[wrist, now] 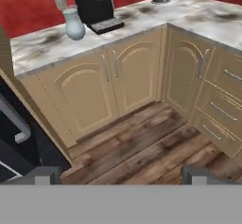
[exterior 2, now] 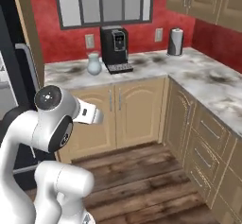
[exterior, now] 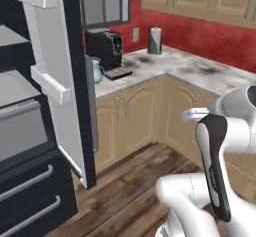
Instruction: Move the tacos and lemon from the second highest shelf to the top shelf to make space. Then, place the pitcher from the counter on the cleared second highest shelf.
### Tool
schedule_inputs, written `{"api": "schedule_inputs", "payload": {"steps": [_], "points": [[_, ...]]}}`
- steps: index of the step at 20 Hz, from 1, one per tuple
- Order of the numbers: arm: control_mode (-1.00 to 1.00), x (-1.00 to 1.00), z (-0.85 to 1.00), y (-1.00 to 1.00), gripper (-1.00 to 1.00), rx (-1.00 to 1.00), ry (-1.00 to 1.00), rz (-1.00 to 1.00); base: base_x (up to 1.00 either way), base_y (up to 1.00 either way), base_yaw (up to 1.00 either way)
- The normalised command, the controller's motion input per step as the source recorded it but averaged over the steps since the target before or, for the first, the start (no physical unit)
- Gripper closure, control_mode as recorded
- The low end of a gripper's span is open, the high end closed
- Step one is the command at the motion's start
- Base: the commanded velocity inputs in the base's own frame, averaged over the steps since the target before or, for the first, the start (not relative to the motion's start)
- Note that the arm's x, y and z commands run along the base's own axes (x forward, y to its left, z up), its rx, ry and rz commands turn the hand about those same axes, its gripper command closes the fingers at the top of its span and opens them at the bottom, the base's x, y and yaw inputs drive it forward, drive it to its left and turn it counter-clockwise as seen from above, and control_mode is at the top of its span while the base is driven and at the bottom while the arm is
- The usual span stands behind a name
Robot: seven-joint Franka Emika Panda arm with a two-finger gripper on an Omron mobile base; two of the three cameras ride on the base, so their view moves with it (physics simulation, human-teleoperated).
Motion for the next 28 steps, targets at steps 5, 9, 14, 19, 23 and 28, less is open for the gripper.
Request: {"api": "schedule_inputs", "payload": {"steps": [5, 9, 14, 19, 23, 28], "points": [[1.0, 0.0, 0.0, 0.0, -1.0, 0.0, 0.0, 0.0, 0.74, -0.58, 0.56], [1.0, 0.0, 0.0, 0.0, -1.0, 0.0, 0.0, 0.0, 0.79, -0.48, 0.53], [1.0, 0.0, 0.0, 0.0, -1.0, 0.0, 0.0, 0.0, 0.87, -0.35, 0.51], [1.0, 0.0, 0.0, 0.0, -1.0, 0.0, 0.0, 0.0, 0.77, -0.47, 0.47], [1.0, 0.0, 0.0, 0.0, -1.0, 0.0, 0.0, 0.0, 0.54, -0.69, 0.38], [1.0, 0.0, 0.0, 0.0, -1.0, 0.0, 0.0, 0.0, 0.49, -0.54, 0.25]]}}
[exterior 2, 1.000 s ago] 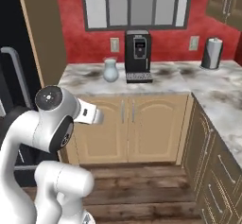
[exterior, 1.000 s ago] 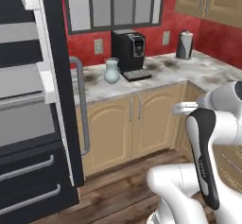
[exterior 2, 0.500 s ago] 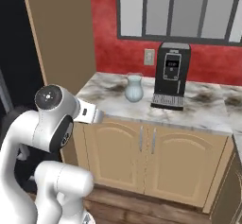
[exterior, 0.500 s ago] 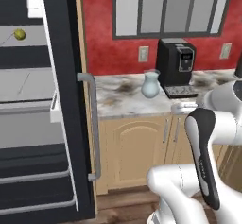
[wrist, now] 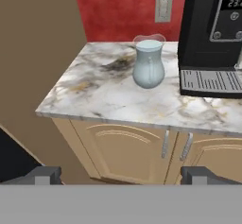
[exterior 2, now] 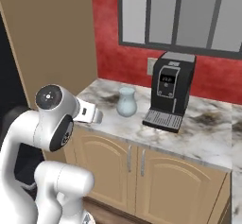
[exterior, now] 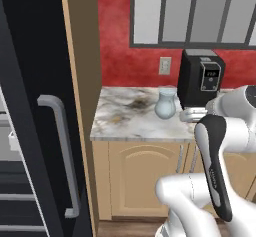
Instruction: Move the tacos and lemon from the second highest shelf to the top shelf to make space. Then, place the pitcher from the counter on the cleared second highest shelf.
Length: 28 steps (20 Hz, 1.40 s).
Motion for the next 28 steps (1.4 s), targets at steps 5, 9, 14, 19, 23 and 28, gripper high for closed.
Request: {"api": "schedule_inputs", "payload": {"steps": [5, 9, 14, 19, 23, 28], "points": [[-1.0, 0.09, -0.05, 0.0, -1.0, 0.0, 0.0, 0.0, 0.37, -0.03, 0.03], [-1.0, 0.35, -0.27, -0.02, -1.0, 0.0, 0.0, -0.03, 0.0, 0.0, 0.0], [-1.0, 0.36, -0.22, -0.24, -1.0, 0.0, 0.04, -0.06, 0.0, 0.0, 0.0], [-1.0, 0.49, -0.11, -0.4, -1.0, 0.0, 0.06, 0.0, 0.0, 0.0, 0.0], [-1.0, 0.42, -0.04, -0.23, -1.0, 0.0, 0.01, 0.03, 0.0, 0.0, 0.0], [-1.0, 0.37, -0.19, -0.01, -1.0, 0.0, 0.01, 0.06, 0.0, 0.0, 0.0]]}}
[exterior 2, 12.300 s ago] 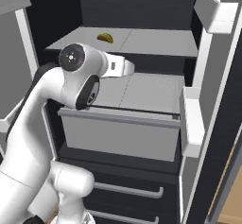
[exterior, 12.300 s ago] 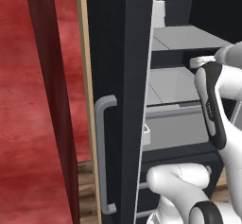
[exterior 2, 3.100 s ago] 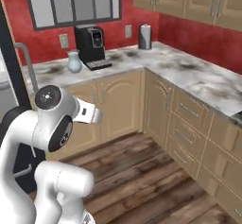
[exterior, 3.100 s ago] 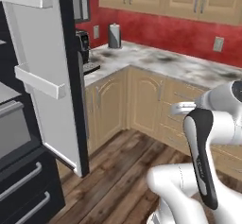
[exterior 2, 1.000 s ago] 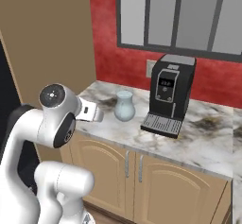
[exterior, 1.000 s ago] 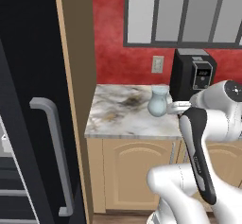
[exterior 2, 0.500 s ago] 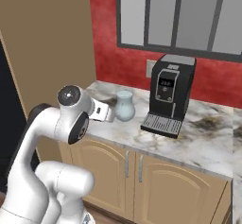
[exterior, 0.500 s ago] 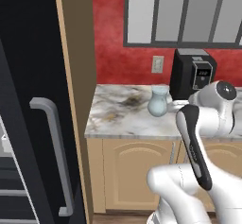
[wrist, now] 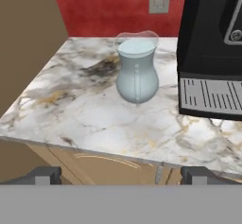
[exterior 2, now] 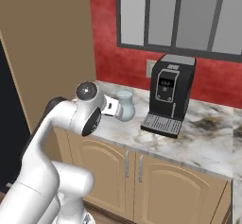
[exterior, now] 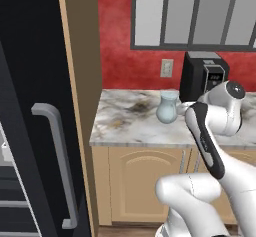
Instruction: Move the tacos and lemon from the second highest shelf to the top shelf to make space. Then, place the pitcher from the counter on the cleared second highest shelf.
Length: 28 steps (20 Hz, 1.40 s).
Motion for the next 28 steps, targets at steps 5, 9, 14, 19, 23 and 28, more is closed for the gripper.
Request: {"api": "schedule_inputs", "payload": {"steps": [5, 9, 14, 19, 23, 28], "points": [[-1.0, 0.35, -0.22, 0.0, -1.0, 0.0, 0.01, 0.06, 0.0, 0.0, 0.0], [-1.0, 0.45, -0.25, -0.02, -1.0, 0.0, 0.0, 0.02, 0.0, 0.0, 0.0], [-1.0, 0.43, -0.28, -0.03, -1.0, 0.0, 0.0, 0.0, 0.0, 0.0, 0.0], [-1.0, 0.43, -0.25, -0.11, -1.0, 0.0, 0.0, 0.0, 0.0, 0.0, 0.0], [-1.0, 0.45, -0.16, -0.14, -1.0, 0.0, 0.02, 0.0, 0.0, 0.0, 0.0], [-1.0, 0.44, -0.14, -0.09, -1.0, 0.0, 0.01, 0.0, 0.0, 0.0, 0.0]]}}
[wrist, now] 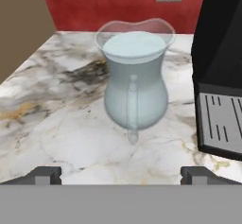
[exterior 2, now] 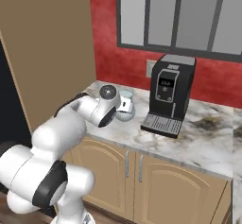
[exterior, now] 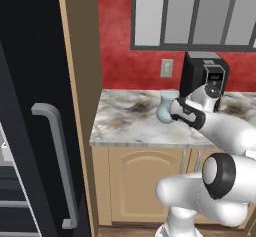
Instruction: Move the tacos and lemon from the second highest shelf to the top shelf to make space. Then, place the pitcher from the counter on the cleared second highest shelf.
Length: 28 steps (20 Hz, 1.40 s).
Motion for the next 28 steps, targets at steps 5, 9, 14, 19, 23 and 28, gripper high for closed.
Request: {"api": "schedule_inputs", "payload": {"steps": [5, 9, 14, 19, 23, 28], "points": [[-1.0, 0.4, -0.2, -0.01, -1.0, 0.0, 0.0, 0.0, 0.0, 0.0, 0.0], [-1.0, 0.37, -0.24, 0.0, -1.0, 0.0, 0.0, 0.0, 0.0, 0.0, 0.0], [-1.0, 0.42, -0.24, 0.0, -1.0, 0.0, 0.0, 0.0, 0.0, 0.0, 0.0], [-1.0, 0.41, -0.25, -0.04, -1.0, 0.0, 0.0, 0.0, 0.0, 0.0, 0.0], [-1.0, 0.34, -0.26, -0.1, -1.0, 0.0, 0.0, 0.0, 0.0, 0.0, 0.0], [-1.0, 0.29, -0.27, -0.1, -1.0, 0.0, 0.0, 0.0, 0.0, 0.0, 0.0]]}}
